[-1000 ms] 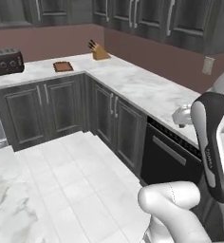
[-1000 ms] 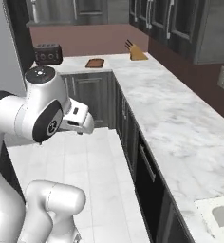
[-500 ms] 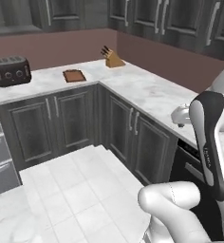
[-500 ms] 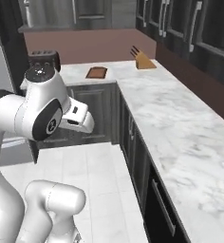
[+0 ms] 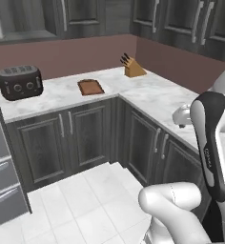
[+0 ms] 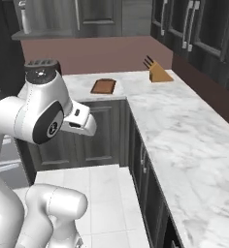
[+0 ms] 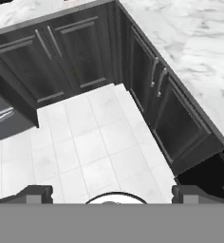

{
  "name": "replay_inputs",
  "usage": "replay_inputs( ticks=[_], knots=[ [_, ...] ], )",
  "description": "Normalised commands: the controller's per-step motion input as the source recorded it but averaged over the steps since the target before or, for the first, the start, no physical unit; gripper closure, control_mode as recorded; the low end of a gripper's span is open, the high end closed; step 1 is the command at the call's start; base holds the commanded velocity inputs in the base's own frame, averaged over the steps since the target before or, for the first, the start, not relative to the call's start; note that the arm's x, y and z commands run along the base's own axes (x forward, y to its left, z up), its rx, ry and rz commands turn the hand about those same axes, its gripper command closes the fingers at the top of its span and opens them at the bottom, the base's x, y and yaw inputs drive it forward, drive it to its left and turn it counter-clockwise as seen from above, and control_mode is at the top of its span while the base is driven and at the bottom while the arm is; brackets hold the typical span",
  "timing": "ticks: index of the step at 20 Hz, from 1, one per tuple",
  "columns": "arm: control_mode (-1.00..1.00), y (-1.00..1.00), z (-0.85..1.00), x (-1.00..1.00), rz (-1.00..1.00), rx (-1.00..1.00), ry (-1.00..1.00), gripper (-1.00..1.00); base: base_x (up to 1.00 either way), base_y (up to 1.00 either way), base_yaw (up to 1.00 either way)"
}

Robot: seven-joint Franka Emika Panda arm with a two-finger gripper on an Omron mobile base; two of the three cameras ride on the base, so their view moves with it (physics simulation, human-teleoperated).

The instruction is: Move the cutting board and knife to the sink. Then move spray from the cabinet to the counter.

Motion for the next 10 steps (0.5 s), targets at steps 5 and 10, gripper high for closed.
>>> replay_inputs(
  ticks=[5, 10],
  knots=[
    [1.00, 0.00, 0.00, 0.00, 0.00, 0.00, 0.00, -1.00, 1.00, 0.00, 0.16],
    [1.00, 0.00, 0.00, 0.00, 0.00, 0.00, 0.00, -1.00, 1.00, -0.07, 0.06]
  ],
)
